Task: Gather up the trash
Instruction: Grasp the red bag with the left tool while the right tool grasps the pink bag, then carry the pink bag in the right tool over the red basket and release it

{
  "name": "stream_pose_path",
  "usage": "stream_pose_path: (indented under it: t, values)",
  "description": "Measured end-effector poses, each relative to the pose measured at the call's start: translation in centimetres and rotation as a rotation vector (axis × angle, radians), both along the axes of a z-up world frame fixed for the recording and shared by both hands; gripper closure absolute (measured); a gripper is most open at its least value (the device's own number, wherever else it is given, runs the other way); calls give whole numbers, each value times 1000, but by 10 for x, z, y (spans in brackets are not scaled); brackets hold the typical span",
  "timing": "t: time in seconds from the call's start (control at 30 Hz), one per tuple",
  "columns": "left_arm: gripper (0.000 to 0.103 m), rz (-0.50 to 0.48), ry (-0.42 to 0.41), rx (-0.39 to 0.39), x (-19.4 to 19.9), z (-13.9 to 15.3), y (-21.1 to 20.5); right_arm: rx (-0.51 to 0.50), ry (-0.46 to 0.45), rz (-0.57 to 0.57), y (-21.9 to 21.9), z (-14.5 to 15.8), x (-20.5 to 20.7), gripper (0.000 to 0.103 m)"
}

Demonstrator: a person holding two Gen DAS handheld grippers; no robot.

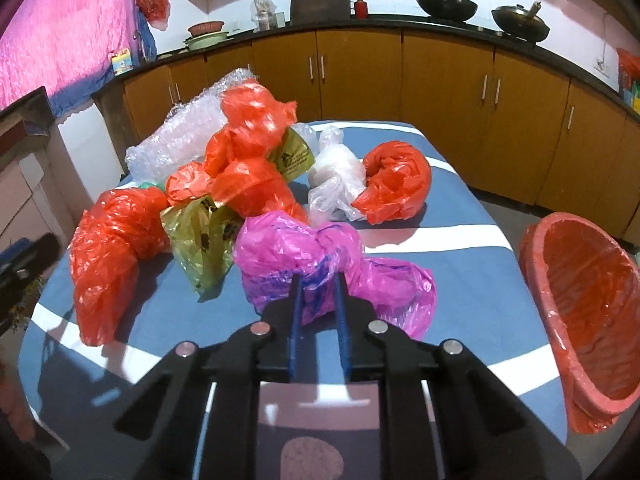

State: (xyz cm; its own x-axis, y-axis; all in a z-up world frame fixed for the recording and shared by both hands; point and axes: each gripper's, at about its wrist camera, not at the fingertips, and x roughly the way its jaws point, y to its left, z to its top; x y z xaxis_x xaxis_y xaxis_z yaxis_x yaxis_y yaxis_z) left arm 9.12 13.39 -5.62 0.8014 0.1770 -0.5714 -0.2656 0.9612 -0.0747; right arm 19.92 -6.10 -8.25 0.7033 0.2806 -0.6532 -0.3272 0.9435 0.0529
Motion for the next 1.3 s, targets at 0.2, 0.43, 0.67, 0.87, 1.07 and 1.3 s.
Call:
stream_pose_path:
  t: [0.2,0.43,0.67,0.87,1.07,1.3]
  values:
    - [38,-15,67,-54,18,-12,2,2,-8,-16,-15,4,-9,94]
    - [91,-73,105,-101,28,-19,1,-5,-16,-33,-27,5,-15,96]
    - [96,-89,29,-59,11,7,1,15,-49,-51,-38,19,-18,97]
    - [96,-90,-22,-57,-1,30,-1,31,-91,-72,-50,35,-24,97]
    - [96,-159,-72,-53,0,56,-27,43,-146,-122,-75,53,-29,97]
    - [96,-327,-91,-72,19,73,-89,23,-215,-244,-130,74,-35,97]
